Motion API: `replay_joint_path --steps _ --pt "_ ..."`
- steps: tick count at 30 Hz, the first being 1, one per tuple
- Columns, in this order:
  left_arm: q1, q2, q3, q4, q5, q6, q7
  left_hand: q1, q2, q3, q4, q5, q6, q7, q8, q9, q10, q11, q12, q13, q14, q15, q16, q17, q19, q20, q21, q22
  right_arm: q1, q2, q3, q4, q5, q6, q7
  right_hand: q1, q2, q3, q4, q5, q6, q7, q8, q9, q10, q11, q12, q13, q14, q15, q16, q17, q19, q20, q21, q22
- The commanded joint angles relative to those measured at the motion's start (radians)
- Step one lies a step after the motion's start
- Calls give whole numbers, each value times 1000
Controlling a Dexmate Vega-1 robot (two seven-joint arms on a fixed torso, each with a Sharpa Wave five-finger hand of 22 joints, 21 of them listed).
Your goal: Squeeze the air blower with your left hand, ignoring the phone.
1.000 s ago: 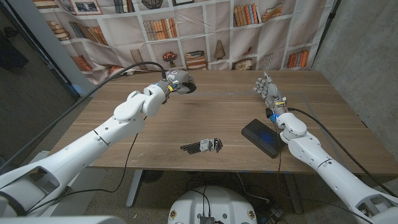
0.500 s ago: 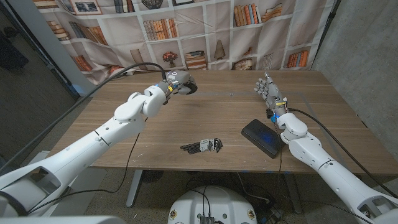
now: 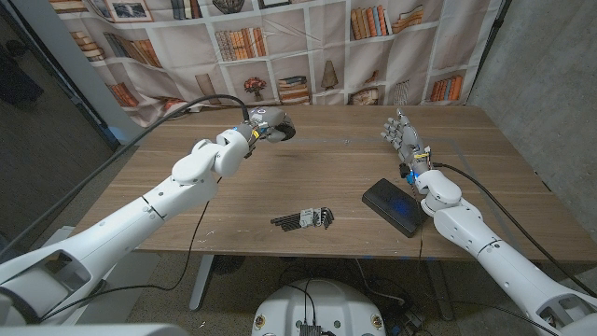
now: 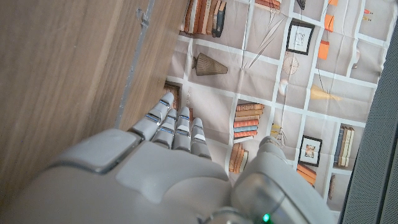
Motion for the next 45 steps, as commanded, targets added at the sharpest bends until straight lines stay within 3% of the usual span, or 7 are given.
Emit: replay_joint_path --steps 1,4,6,15,29,45 --pt "-4 6 5 -6 5 9 -12 -26 -9 -3 14 -2 -27 -3 -13 5 -37 25 -7 4 -30 -52 -5 7 -13 2 -12 4 3 4 -2 5 -1 5 1 1 7 2 -3 -3 8 -1 -3 2 8 -3 -3 2 8 2 -2 3 11 -8 -4 2" --pt "-9 8 7 -7 6 8 -23 -51 -14 -12 28 -4 -40 1 -18 7 -49 46 -5 4 -38 -46 -2 7 -25 8 -19 5 2 4 -2 5 -1 7 1 1 7 2 -3 -3 8 -1 -3 2 8 -3 -3 2 8 1 -2 3 11 -8 -4 2" --pt "-12 9 7 -6 4 6 -28 -83 -26 -27 45 -6 -50 0 -21 8 -62 46 -5 4 -48 -39 -1 7 -28 11 -23 5 2 4 -2 5 -2 8 1 1 7 2 -3 -3 8 -1 -3 2 8 -3 -4 2 9 1 -2 3 11 -7 -5 2" --pt "-18 13 10 -10 18 10 -41 -136 -52 -54 67 -5 -87 4 -29 9 -104 51 -8 3 -93 -23 -6 6 -55 18 -41 6 1 3 -2 1 -2 7 0 1 7 2 -4 -3 8 -2 -3 2 8 -3 -4 2 8 2 -3 3 11 -7 -6 2" --pt "-13 20 9 -26 38 26 -63 -176 -78 -77 79 -2 -138 5 -35 9 -152 47 -9 3 -146 -9 -8 5 -90 29 -64 7 1 4 -4 3 -1 10 5 1 7 2 -5 -3 9 -2 -3 2 9 -3 -5 2 8 2 -3 3 12 -7 -8 2" --pt "-12 17 16 -23 57 30 -85 -202 -95 -94 87 -1 -154 0 -33 9 -162 47 -4 2 -155 -9 -2 5 -96 30 -71 7 -10 -2 -3 -7 3 -2 0 0 8 2 -6 -4 11 -2 -3 2 10 -2 -6 2 8 2 -3 3 13 -7 -10 2"
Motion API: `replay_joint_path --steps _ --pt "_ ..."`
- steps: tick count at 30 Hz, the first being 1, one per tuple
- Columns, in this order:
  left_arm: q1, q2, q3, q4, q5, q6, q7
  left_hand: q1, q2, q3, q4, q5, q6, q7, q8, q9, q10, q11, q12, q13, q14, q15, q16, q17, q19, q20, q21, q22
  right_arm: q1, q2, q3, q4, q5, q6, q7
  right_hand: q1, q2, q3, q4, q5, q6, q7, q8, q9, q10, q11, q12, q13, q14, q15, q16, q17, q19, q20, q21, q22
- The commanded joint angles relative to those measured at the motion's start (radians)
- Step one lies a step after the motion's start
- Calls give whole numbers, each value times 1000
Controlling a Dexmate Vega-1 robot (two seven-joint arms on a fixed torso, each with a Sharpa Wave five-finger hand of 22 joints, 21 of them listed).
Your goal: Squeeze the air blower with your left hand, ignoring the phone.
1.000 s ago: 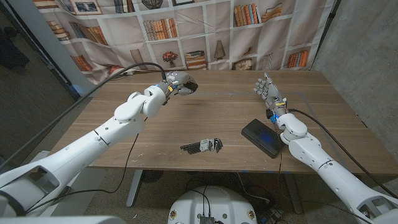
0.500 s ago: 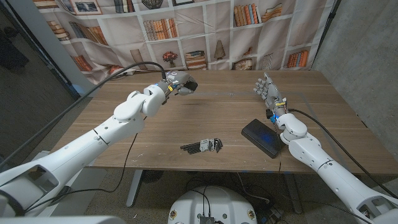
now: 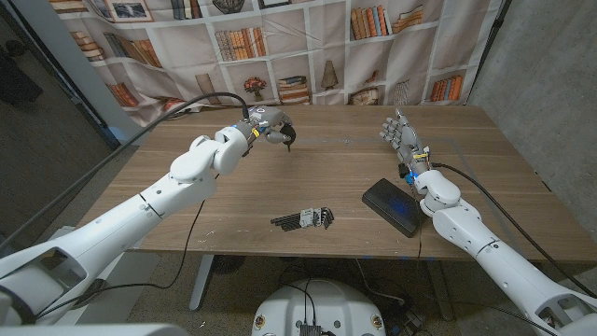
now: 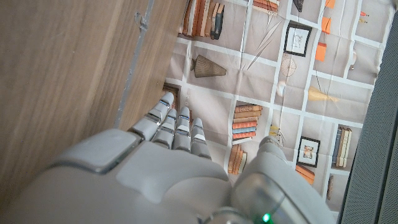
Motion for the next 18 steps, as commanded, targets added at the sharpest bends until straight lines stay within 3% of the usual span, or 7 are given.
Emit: replay_joint_path --steps 1,18 --pt "2 -3 6 3 11 4 -18 -12 -1 -6 4 3 2 1 4 1 1 4 6 3 6 -50 6 3 -5 0 -1 3 -8 -4 0 -5 5 -11 -2 0 8 2 -6 -4 11 -2 -3 2 6 2 -6 2 6 0 -3 3 13 -7 -3 2" --pt "11 -10 7 22 -10 5 -16 -13 4 -5 3 7 4 -1 8 1 2 7 9 2 -2 -49 5 3 -6 0 -5 4 -11 -8 -3 -18 1 -23 -8 0 8 2 -7 -4 10 -2 -3 2 7 2 -7 2 7 0 -3 3 14 -7 -5 2"
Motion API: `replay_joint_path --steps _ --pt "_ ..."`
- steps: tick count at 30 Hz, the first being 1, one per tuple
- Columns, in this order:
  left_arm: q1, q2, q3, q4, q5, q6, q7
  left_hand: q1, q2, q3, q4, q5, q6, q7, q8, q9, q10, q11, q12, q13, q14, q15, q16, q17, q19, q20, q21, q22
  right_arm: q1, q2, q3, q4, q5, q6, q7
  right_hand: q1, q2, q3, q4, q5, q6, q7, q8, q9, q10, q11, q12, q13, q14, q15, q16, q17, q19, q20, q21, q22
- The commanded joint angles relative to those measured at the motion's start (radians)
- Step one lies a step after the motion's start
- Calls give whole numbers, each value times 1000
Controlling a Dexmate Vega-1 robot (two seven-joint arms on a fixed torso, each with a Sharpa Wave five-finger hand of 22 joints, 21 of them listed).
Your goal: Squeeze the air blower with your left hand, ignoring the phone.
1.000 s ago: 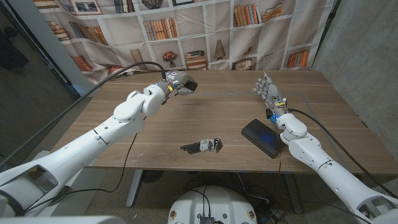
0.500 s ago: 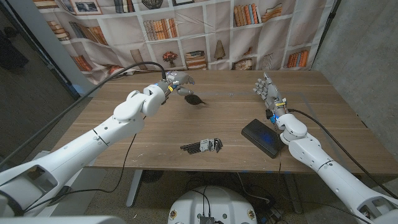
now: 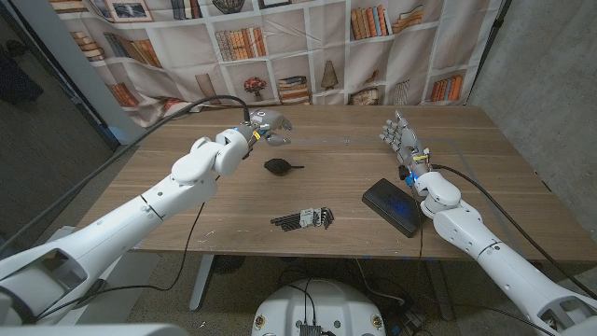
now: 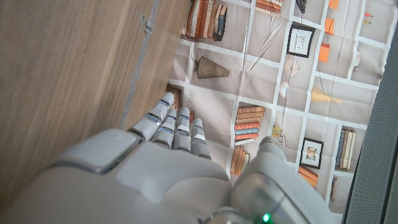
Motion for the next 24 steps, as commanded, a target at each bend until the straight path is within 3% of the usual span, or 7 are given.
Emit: replay_joint_path --steps 1,13,21,24 --pt "5 -7 3 20 -15 2 1 2 -4 -1 -2 7 5 0 3 4 1 7 4 2 -3 -50 4 3 -6 0 -4 4 -4 -4 -4 -10 -1 -10 -4 0 8 2 -8 -4 10 -2 -3 2 7 2 1 2 7 0 -3 3 8 -1 -5 2" --pt "-19 -43 37 112 -41 5 4 -4 -5 -3 0 7 9 -5 6 3 3 6 7 2 -9 -48 4 3 -19 4 -11 5 -9 -6 -6 -23 -4 -21 -13 -1 8 2 -8 -4 10 -2 -3 2 6 -1 0 2 7 1 -3 3 9 -2 -7 3" --pt "8 -78 27 161 -89 20 111 -13 3 -4 6 8 -10 -8 0 3 -11 7 3 2 -30 -43 1 4 -38 7 -20 6 -8 -6 -9 -25 -5 -26 -15 0 8 2 -9 -4 10 -3 -3 2 7 0 0 2 6 -1 -3 3 9 -1 -8 3" --pt "49 -109 -21 189 -177 -3 222 -33 25 -4 23 8 -26 0 -2 3 -34 14 -1 2 -52 -32 -1 7 -55 16 -29 7 -5 -3 -11 -22 -4 -27 -13 -1 8 2 -9 -4 10 -3 -4 2 7 0 0 2 6 0 -3 3 9 -1 -8 3"
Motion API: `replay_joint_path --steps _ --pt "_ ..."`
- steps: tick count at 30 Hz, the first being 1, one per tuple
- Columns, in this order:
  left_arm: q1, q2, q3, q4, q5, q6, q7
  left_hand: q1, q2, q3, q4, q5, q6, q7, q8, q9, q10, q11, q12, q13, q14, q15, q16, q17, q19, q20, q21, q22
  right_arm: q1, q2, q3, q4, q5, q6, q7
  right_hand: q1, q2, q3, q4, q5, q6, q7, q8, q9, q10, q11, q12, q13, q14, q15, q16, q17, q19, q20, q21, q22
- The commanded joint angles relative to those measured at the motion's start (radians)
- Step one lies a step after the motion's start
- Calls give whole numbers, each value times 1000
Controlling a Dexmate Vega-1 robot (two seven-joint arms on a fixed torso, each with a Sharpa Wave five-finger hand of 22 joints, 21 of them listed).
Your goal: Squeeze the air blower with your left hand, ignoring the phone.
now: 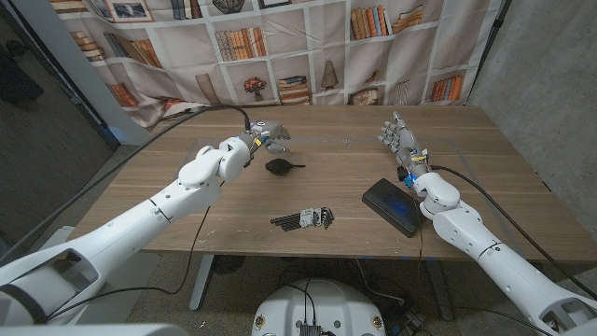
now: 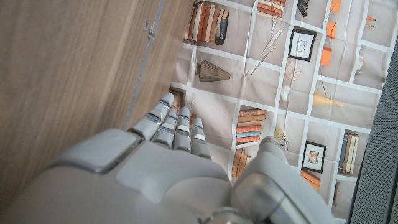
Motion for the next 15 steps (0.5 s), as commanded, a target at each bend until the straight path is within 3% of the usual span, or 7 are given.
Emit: replay_joint_path --steps 1,4,7,15 --pt "67 -71 -63 89 -156 -21 219 -27 37 2 20 4 -24 10 -3 3 -29 5 -3 1 -27 -29 -1 4 -20 10 -9 3 3 3 -6 0 -3 -8 -1 -1 8 5 -6 -4 10 -3 -3 2 7 0 0 2 6 1 -3 3 9 0 0 3" --pt "90 -101 -99 131 -253 -72 302 -49 60 1 40 3 -33 18 -3 4 -38 22 -1 1 -36 -16 2 6 -26 15 -12 4 4 5 -7 2 -5 -6 -3 -1 8 5 -7 -4 9 -4 -4 2 7 0 0 2 7 0 -3 3 9 -1 -1 3" --pt "98 -119 -121 178 -340 -149 361 -124 88 -20 99 -2 -13 36 8 5 -32 44 7 1 -29 6 12 8 -29 23 -16 5 4 6 -7 3 -6 -4 -4 0 8 5 -7 -4 9 -4 -4 2 7 1 -1 2 7 1 -3 3 10 -1 -1 3" --pt "105 -145 -137 233 -446 -241 468 -200 96 -46 153 -3 -10 50 7 3 -35 67 8 0 -39 23 10 7 -49 34 -26 5 3 9 -7 8 -5 0 -6 0 9 6 -8 -4 9 -5 -4 2 7 0 -1 2 7 0 -3 3 10 -1 -2 3"
